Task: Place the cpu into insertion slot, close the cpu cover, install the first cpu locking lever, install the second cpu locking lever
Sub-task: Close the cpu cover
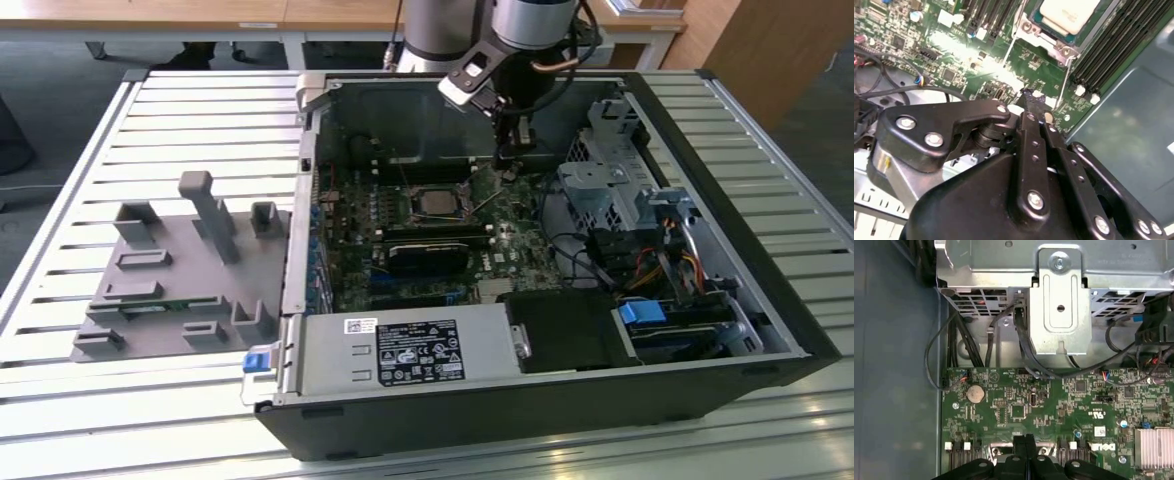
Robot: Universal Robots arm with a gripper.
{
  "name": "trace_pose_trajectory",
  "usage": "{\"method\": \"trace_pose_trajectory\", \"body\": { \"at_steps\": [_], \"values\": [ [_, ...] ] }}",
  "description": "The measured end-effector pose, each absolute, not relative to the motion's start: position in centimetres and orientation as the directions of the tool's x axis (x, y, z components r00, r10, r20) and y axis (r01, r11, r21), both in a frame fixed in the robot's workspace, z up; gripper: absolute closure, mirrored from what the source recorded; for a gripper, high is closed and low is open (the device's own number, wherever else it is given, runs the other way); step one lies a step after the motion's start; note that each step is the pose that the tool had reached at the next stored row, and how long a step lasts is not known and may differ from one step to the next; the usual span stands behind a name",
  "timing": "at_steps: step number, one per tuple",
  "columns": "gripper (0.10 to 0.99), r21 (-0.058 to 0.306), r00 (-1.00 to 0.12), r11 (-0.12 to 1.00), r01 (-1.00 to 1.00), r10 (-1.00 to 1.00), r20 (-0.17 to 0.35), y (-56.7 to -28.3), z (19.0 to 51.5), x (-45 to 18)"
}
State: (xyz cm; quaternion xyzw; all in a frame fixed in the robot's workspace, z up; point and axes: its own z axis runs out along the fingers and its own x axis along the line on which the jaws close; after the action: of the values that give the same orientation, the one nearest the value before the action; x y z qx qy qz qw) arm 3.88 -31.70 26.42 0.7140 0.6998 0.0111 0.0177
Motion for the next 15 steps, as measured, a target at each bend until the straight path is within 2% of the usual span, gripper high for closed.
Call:
{"method": "trace_pose_trajectory", "body": {
  "at_steps": [15],
  "values": [
    [0.965, 0.040, 0.017, -0.017, 0.999, 1.000, -0.010, -31.2, 25.6, 5.5]
  ]
}}
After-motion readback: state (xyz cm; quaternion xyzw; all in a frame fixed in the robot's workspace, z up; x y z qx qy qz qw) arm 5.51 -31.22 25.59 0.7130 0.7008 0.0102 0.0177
